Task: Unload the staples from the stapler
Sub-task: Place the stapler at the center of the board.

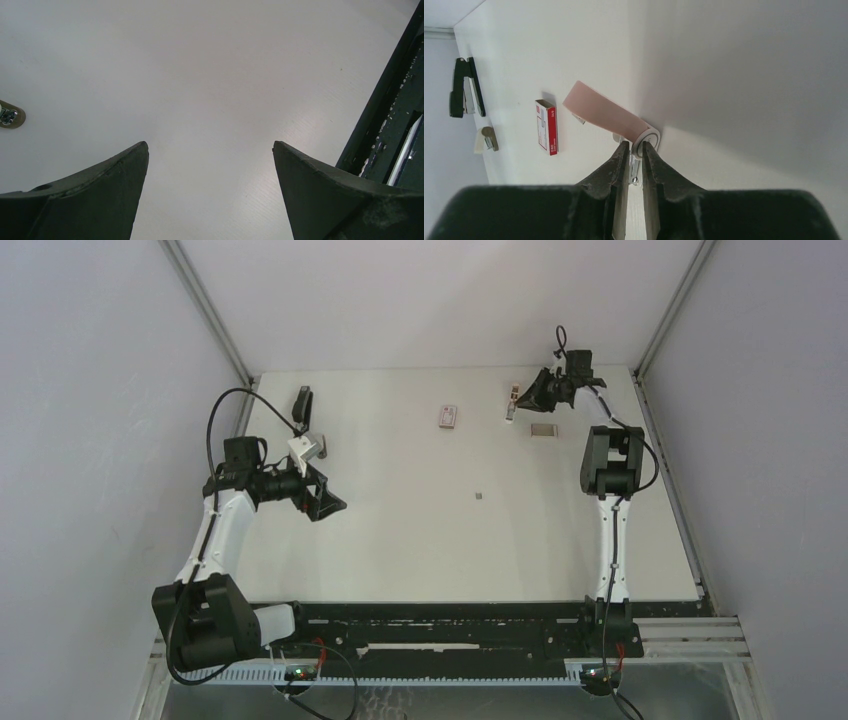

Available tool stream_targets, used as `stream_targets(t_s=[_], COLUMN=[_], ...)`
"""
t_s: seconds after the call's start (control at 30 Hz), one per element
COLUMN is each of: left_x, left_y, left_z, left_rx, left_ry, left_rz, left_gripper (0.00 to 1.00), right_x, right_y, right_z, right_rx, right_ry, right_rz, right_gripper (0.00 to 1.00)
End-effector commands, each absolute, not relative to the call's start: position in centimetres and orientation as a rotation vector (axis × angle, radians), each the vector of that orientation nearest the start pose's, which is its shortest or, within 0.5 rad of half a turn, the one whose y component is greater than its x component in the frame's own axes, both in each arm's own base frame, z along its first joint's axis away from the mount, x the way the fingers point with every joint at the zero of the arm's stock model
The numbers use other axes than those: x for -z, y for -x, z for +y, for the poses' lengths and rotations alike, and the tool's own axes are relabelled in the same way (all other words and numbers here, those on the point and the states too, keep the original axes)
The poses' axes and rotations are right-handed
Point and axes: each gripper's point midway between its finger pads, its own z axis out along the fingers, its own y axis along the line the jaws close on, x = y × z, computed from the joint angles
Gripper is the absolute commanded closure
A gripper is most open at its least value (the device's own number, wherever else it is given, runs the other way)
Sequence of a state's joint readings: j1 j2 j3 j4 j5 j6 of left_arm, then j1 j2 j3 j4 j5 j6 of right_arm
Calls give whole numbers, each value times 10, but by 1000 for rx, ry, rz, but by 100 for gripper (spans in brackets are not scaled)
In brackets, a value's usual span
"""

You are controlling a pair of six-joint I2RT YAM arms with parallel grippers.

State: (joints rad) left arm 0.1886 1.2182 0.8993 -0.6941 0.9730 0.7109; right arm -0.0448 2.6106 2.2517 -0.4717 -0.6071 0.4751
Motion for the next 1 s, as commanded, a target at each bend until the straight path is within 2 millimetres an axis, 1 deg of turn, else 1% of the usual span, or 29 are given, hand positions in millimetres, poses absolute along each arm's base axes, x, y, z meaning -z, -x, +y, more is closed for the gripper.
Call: stream_targets(t_s=[0.0,0.53,0.8,0.87,0.93,0.97], left_x=[-167,-166,-165,-165,-165,-164], left_y=[-279,-278,-277,-277,-277,-278], left_z=[-80,-81,-82,-82,-81,-80], left_rx=[757,773,786,782,775,771], left_ry=[-886,-892,-896,-899,-897,-895], left_rz=[1934,1934,1938,1936,1939,1943], left_gripper=[2,2,2,2,1,0], right_x=[-57,-57,-62,-64,-67,-70], right_y=[-629,-636,-638,-637,-637,-637], right_z=[99,103,111,110,107,107], right_rx=[-911,-847,-852,-846,-845,-846], right_ry=[-235,-170,-127,-134,-139,-140], right_rz=[2316,2300,2283,2287,2283,2281], right_gripper=[85,81,80,80,77,73])
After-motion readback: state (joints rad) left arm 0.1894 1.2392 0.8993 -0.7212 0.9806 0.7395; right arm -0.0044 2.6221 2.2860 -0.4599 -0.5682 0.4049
